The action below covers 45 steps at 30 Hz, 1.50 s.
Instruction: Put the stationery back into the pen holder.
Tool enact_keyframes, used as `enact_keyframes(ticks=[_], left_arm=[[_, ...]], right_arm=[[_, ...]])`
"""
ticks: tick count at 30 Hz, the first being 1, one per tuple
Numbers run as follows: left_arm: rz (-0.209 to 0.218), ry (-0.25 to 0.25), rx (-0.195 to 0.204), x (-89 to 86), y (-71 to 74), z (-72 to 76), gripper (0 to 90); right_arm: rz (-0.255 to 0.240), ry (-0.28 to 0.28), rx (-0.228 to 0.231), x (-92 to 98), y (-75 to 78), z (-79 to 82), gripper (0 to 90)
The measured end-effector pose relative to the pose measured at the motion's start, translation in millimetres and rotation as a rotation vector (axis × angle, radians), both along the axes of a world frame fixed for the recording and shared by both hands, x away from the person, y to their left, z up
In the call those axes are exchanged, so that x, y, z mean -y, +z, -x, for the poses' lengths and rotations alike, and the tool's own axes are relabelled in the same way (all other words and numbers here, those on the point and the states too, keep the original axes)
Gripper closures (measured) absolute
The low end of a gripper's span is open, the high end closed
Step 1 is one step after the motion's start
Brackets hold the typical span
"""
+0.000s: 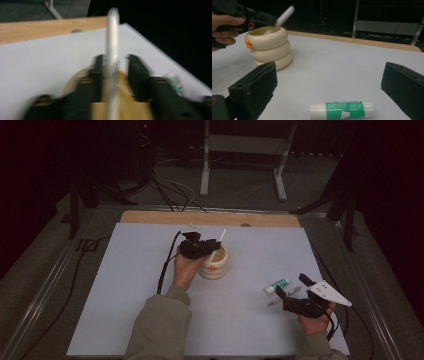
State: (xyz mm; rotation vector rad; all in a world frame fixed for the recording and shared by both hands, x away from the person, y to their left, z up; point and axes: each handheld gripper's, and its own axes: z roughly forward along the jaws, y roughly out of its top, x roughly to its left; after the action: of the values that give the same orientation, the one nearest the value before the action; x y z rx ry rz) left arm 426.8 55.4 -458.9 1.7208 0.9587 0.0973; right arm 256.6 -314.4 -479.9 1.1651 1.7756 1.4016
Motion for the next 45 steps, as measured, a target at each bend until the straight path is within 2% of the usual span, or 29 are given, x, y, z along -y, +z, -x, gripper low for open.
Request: enact_keyframes(ticks=[2,4,10,13,15,18,23,29,34,37,40,45], left_arm=[[0.001,0.012,0.015,-0.3,3.4,1.4,40.3],[0.004,0.023,0.018,-1.4,6.3,2.2,27.7],[0.028,0.043,0.014,-11.1,10.2,1.9,15.7],[0.036,0.041,0.008,-16.4,11.0,2.1,13.8],[0.050,0.016,-0.005,-21.2,12.0,2.2,15.0],[0.067,0.018,0.004,-30.2,15.9,5.9,14.8],[0.052,0.033,-0.007,-45.4,20.8,13.1,3.5],[0.017,0.095,0.007,-69.7,23.3,26.2,0.5],[-0.051,0.139,0.011,-90.7,22.2,38.8,0.1],[-0.049,0.167,0.016,-104.8,21.7,48.5,0.2],[-0.043,0.194,0.040,-116.2,23.0,60.2,0.2],[-0.043,0.209,0.062,-132.4,20.1,80.6,0.2]], right_arm=[[0.001,0.000,0.000,0.3,-0.1,-0.1,1.0],[0.001,0.000,0.000,0.1,-0.1,-0.1,1.0],[0.001,0.000,-0.001,-0.4,0.0,0.1,1.0],[0.001,-0.001,-0.001,-0.1,0.0,0.1,0.9],[0.000,-0.001,-0.001,0.2,0.0,0.1,0.9],[0.001,-0.002,-0.001,0.2,0.0,0.1,0.9],[0.003,0.000,-0.004,-0.8,-0.2,0.0,1.0],[0.003,-0.002,-0.006,-0.9,-0.5,-0.3,0.9],[0.004,-0.001,-0.007,-1.0,-0.4,0.1,1.0],[0.003,-0.002,-0.009,-0.9,-0.6,-0.3,1.0],[0.003,0.002,-0.010,-1.6,-0.7,-0.3,1.0],[0.004,0.006,-0.016,-2.2,-0.9,-0.5,0.9]])
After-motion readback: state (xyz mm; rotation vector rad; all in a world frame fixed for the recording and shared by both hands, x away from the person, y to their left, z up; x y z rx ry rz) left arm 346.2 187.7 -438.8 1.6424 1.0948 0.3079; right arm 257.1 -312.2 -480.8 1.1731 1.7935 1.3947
